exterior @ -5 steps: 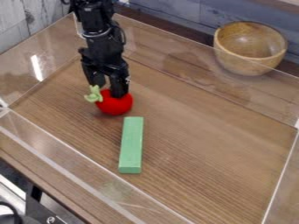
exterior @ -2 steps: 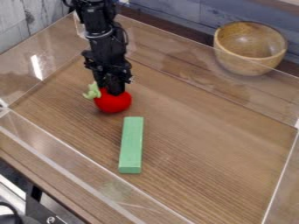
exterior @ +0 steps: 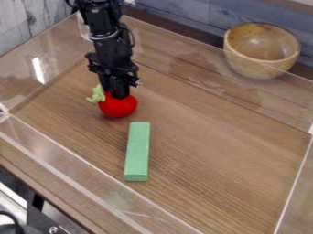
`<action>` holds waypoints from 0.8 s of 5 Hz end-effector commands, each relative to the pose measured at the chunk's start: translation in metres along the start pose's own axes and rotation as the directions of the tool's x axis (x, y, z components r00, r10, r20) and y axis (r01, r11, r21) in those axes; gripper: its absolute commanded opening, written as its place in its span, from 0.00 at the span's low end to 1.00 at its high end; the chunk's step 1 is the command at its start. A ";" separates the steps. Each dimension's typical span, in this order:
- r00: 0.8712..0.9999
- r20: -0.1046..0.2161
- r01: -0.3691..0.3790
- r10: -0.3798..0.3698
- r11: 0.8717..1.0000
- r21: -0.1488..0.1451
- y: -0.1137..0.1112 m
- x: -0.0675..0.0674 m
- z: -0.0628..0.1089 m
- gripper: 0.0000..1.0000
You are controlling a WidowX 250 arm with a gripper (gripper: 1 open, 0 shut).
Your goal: Move the red object to the right side of the table
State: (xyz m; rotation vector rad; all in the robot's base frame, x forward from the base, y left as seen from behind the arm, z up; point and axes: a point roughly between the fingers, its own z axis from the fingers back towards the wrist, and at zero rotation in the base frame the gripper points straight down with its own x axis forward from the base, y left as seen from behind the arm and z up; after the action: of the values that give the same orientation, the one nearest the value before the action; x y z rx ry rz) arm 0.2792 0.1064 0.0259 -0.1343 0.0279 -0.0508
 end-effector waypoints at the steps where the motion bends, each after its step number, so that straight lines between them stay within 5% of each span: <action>1: 1.000 0.000 0.006 -0.006 1.000 -0.006 -0.008 0.003 0.000 0.00; 4: 0.999 -0.018 0.031 -0.032 0.999 -0.034 -0.028 0.006 -0.002 0.00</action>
State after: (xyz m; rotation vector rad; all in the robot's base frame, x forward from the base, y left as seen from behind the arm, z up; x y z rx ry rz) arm 0.2819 0.0863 0.0261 -0.1665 0.0456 -0.0640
